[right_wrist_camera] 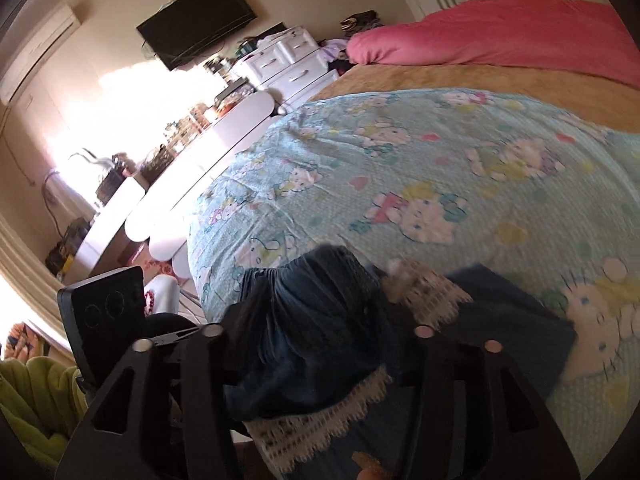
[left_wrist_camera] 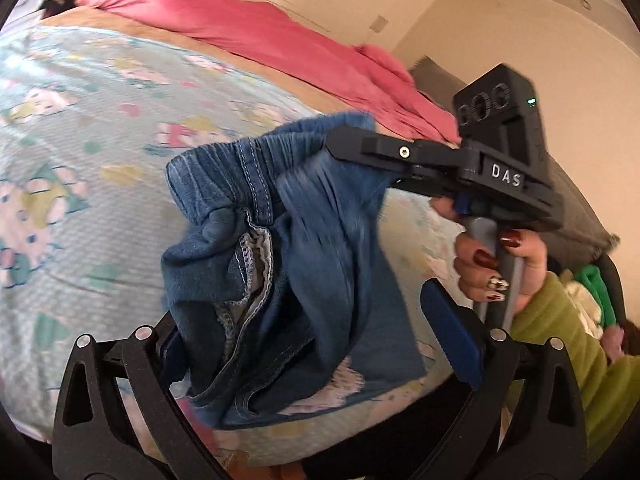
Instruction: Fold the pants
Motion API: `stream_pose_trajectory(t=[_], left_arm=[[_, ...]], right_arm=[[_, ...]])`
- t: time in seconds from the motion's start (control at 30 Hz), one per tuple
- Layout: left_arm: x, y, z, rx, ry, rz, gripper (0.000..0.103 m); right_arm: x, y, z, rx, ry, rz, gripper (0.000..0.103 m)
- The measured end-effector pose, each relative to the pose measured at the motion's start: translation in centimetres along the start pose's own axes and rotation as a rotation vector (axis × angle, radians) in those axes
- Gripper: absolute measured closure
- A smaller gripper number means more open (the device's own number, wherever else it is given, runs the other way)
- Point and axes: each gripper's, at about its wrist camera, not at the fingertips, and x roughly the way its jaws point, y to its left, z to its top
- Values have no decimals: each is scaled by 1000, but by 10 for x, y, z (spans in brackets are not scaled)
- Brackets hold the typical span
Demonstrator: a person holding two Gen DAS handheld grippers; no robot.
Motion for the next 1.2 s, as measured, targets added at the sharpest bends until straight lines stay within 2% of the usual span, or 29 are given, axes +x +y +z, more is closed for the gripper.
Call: stream_pose_trajectory(t=[0.03, 0.1, 0.13, 0.2, 0.23, 0.3, 0.4, 0.43, 0.5, 0.57, 0.67, 0.8, 0.9, 0.97, 1.1, 1.13, 1.2], left_arm=[[2, -7, -1, 27, 8, -13, 10], [8, -18, -1, 85, 25, -25, 10], [12, -25, -4, 124, 35, -24, 10], [17, -37, -11, 192, 54, 1, 10], [20, -44, -17, 228, 73, 11, 10], [25, -49, -24, 279, 105, 26, 10], [31, -56, -33, 328, 137, 55, 10], [35, -56, -35, 336, 150, 63, 10], [36, -58, -41, 345, 155, 69, 10], [33, -55, -41, 340, 160, 53, 10], [30, -57, -42, 344, 155, 39, 10], [18, -56, -36, 332, 110, 40, 10], [-7, -47, -23, 286, 27, 44, 10], [-19, -36, -12, 244, -8, 92, 10], [-23, -8, 13, 154, 5, 260, 10], [-21, 0, 22, 119, 31, 295, 10], [-17, 8, 33, 91, 66, 298, 10]], right_arm=[[-8, -6, -6, 26, -24, -6, 39], [-25, -23, -20, 91, -66, -67, 36], [-32, -28, -27, 106, -77, -121, 36], [-37, -29, -42, 85, -71, -282, 36], [-37, -27, -50, 77, -66, -318, 36], [-37, -27, -58, 101, -68, -309, 35], [-30, -23, -64, 132, -57, -288, 25], [-27, -23, -65, 131, -47, -297, 25], [-18, -23, -68, 119, 0, -376, 25], [-12, -30, -73, 138, 49, -426, 25], [-17, -40, -84, 177, 51, -415, 27], [-35, -32, -90, 166, -6, -399, 26], [-61, -18, -93, 123, -76, -428, 25], [-78, -8, -98, 91, -119, -447, 24], [-98, 19, -110, -4, -161, -457, 23], [-99, 27, -113, -33, -163, -455, 22], [-96, 49, -120, -104, -154, -434, 23]])
